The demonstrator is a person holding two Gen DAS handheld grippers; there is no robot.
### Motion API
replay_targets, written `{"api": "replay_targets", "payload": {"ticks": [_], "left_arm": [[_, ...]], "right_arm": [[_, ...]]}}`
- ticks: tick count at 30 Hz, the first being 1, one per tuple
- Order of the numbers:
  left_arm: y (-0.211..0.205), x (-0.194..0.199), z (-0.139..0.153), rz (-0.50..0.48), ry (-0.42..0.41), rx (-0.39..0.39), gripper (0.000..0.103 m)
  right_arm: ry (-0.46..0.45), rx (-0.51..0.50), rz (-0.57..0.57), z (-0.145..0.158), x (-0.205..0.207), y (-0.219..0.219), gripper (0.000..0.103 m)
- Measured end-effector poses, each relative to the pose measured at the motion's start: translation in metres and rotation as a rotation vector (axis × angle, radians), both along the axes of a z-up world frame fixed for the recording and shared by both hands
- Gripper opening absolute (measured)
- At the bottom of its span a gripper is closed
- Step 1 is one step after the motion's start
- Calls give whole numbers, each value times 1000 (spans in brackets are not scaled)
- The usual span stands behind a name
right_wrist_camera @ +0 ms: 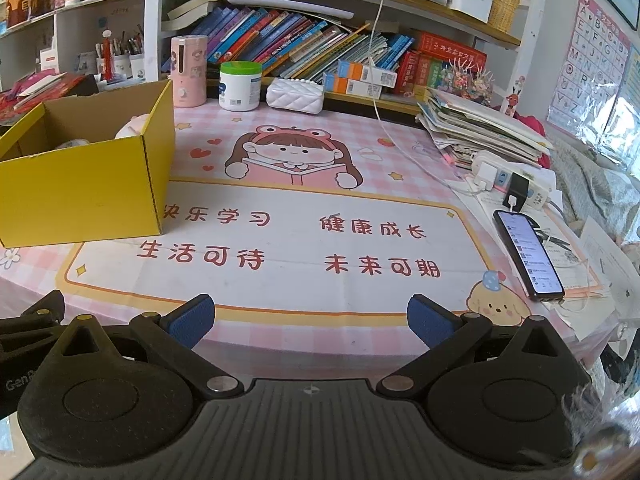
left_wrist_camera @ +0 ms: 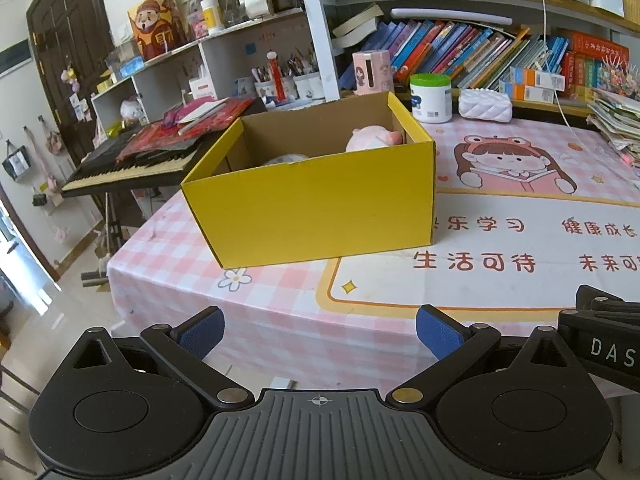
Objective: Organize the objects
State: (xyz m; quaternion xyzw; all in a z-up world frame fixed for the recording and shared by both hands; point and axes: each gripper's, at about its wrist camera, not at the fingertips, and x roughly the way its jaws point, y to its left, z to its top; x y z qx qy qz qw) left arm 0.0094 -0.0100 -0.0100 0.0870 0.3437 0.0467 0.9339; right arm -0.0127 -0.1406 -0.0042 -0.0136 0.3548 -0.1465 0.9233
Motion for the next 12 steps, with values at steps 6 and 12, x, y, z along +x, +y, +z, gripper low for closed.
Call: {"api": "replay_targets", "payload": {"ticks": [6,12], "left_arm": [[1,0,0,5,-3,3,103],[4,1,0,10,3,-10,103]], "right_arm": [[0,0,2,0,0,1,103],[0,-3,8,0,1,6,103]]}}
